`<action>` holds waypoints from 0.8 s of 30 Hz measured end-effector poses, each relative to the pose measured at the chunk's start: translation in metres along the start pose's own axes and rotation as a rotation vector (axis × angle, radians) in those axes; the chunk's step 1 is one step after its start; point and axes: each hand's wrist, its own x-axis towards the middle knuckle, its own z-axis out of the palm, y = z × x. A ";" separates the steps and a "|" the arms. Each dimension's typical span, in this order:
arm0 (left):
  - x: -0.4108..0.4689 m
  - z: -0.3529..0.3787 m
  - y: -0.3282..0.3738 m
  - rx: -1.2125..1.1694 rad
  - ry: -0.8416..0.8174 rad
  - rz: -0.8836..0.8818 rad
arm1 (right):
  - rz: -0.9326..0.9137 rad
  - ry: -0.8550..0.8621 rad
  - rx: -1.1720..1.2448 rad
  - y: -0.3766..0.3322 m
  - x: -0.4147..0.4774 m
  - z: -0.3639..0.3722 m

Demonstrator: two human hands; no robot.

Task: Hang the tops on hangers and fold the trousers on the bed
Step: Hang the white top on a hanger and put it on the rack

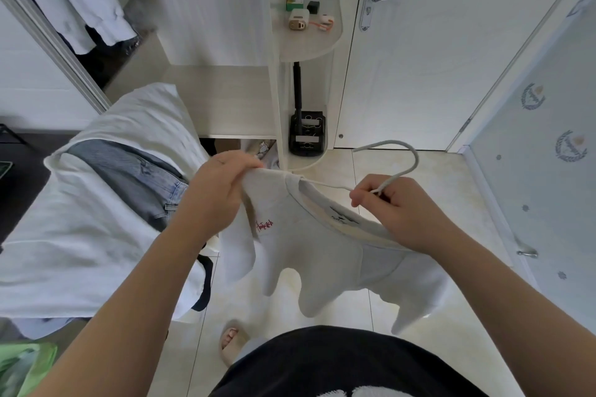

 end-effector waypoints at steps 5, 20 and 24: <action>0.003 0.008 0.022 -0.123 -0.110 0.028 | 0.004 0.006 0.025 -0.002 0.012 0.010; -0.008 -0.022 -0.019 -0.249 0.146 -0.197 | 0.290 -0.082 -0.188 0.113 0.019 -0.026; -0.014 -0.028 -0.024 -0.206 0.158 -0.200 | 0.266 0.031 -0.190 0.100 0.027 -0.031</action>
